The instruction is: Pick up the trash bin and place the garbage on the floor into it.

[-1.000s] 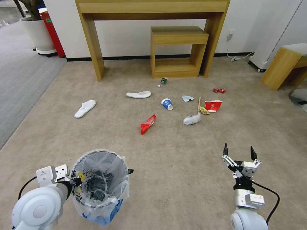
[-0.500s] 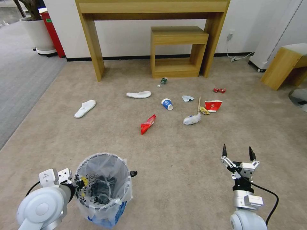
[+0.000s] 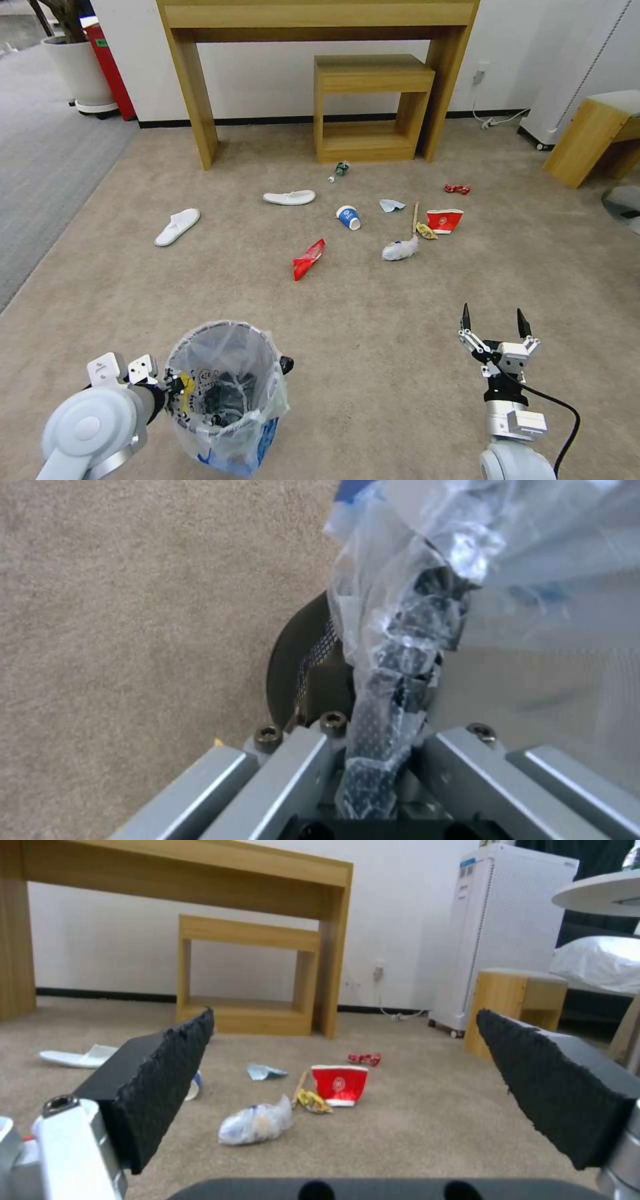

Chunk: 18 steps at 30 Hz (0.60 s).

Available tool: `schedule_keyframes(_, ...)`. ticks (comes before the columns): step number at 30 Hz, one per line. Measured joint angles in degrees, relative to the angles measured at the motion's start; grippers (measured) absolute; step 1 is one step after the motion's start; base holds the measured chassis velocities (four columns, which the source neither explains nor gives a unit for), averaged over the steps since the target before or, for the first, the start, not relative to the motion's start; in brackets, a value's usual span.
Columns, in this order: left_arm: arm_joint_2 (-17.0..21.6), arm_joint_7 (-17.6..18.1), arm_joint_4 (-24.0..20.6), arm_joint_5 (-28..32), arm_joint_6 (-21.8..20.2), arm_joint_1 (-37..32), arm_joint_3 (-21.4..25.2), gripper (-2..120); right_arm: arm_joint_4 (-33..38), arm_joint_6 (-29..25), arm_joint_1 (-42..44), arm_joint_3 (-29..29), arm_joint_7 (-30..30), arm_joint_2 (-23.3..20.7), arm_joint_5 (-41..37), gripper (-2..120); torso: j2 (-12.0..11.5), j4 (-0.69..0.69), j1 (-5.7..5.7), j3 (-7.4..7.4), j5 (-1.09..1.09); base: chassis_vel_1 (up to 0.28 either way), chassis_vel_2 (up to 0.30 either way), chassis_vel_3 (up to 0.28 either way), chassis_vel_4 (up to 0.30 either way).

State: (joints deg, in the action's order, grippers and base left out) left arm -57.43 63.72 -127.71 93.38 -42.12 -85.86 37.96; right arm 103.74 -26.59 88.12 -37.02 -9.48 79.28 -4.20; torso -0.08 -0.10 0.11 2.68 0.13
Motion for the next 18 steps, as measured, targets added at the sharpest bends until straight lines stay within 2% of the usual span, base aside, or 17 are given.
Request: schedule_keyframes(18, 1.60, 1.23, 1.06, 2.46, -0.01, 1.39, 0.59, 0, -0.02, 0.00, 0.66, -0.11, 0.04, 0.10, 0.80, 100, 0.00, 0.00, 0.00, 0.00, 0.00, 0.000, 0.000, 0.000, 0.000)
